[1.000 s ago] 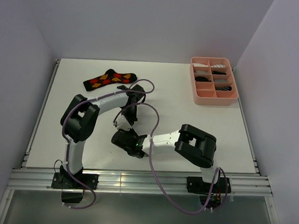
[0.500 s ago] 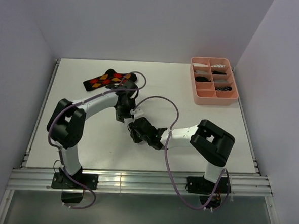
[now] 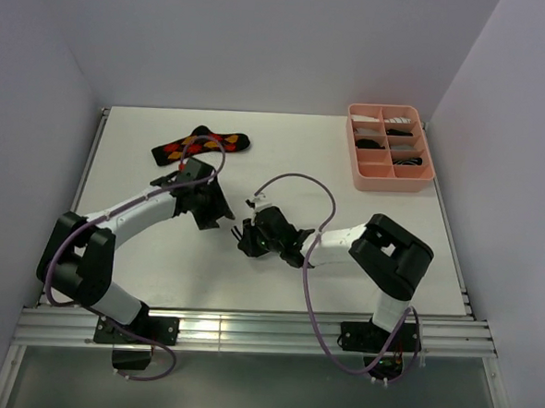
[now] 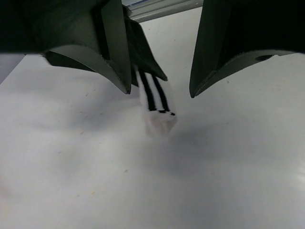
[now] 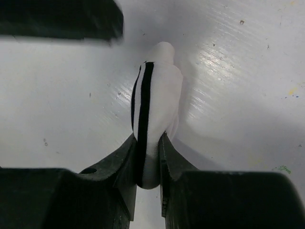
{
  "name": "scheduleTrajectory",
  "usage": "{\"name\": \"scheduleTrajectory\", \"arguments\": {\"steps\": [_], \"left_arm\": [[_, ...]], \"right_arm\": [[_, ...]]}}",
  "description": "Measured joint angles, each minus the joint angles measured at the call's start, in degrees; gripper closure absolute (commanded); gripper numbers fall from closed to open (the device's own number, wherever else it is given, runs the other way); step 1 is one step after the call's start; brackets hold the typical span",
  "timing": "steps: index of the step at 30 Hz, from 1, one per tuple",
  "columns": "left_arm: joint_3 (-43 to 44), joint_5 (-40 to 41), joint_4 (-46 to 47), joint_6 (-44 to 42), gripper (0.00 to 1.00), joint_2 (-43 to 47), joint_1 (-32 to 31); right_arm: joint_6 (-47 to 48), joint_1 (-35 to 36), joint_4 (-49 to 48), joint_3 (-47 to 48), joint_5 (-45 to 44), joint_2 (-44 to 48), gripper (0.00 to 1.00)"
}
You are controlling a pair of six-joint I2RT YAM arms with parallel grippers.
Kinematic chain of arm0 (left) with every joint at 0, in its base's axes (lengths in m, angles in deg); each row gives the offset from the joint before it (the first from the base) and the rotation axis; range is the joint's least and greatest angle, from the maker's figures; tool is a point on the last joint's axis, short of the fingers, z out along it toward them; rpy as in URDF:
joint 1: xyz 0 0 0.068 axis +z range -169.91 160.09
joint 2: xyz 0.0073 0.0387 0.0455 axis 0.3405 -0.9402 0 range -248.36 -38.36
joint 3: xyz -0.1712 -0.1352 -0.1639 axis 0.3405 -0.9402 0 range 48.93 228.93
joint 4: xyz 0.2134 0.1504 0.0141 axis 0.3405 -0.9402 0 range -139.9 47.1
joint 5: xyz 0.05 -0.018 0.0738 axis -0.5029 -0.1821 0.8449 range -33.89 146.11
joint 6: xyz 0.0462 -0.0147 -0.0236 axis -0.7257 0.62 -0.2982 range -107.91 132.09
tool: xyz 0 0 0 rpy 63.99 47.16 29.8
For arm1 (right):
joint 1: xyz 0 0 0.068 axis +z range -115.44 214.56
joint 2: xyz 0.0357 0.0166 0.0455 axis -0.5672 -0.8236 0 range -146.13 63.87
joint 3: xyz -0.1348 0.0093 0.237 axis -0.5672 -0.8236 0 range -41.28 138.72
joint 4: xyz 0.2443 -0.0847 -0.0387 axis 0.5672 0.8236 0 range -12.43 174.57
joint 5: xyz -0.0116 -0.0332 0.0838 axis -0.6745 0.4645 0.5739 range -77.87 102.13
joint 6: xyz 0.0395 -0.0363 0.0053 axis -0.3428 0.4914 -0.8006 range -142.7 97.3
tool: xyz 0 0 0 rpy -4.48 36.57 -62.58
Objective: Roll the socks
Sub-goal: Roll the sock at the center of the board.
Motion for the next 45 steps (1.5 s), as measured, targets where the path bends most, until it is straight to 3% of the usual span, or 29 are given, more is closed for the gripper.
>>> {"name": "scheduleTrajectory", "arguments": {"steps": [8, 16, 26, 33, 36, 37, 38, 39, 45], "left_arm": [[-13.6, -5.1, 8.9, 7.3, 0.44, 1.0, -0.2], [-15.5, -7.5, 18.2, 9.2, 0.46, 1.1, -0.2], [-16.0, -8.4, 19.8, 9.4, 0.52, -3.0, -0.2], [-15.8, -10.1, 21.6, 9.6, 0.66, -5.0, -0.1], [-14.7, -10.5, 21.3, 9.3, 0.77, -6.3, -0.1], [-14.4, -10.6, 21.0, 9.2, 0.82, -6.6, -0.2], [-14.0, -10.6, 20.6, 9.1, 0.94, -6.7, -0.2], [-13.6, -10.5, 20.0, 8.8, 0.97, -6.9, -0.2], [-9.8, -9.5, 15.5, 6.6, 1.0, -8.6, -1.2]], "right_arm": [[-2.0, -0.5, -2.2, -1.2, 1.9, 0.0, 1.0], [-3.6, -1.0, -3.5, -1.5, 4.5, -0.5, 1.0], [-5.6, -2.7, -5.5, -1.9, 8.4, -1.4, 1.0], [-6.8, -3.7, -6.5, -2.1, 10.7, -1.8, 1.0], [-6.7, -3.8, -6.2, -2.0, 10.6, -1.7, 0.86], [-6.6, -3.8, -6.0, -1.9, 10.6, -1.7, 0.81], [-6.5, -3.8, -5.7, -1.9, 10.4, -1.6, 0.72], [-6.4, -3.7, -5.0, -1.7, 10.2, -1.4, 0.68], [-3.7, -3.3, 3.8, 1.0, 6.2, 0.6, 0.52]]}}
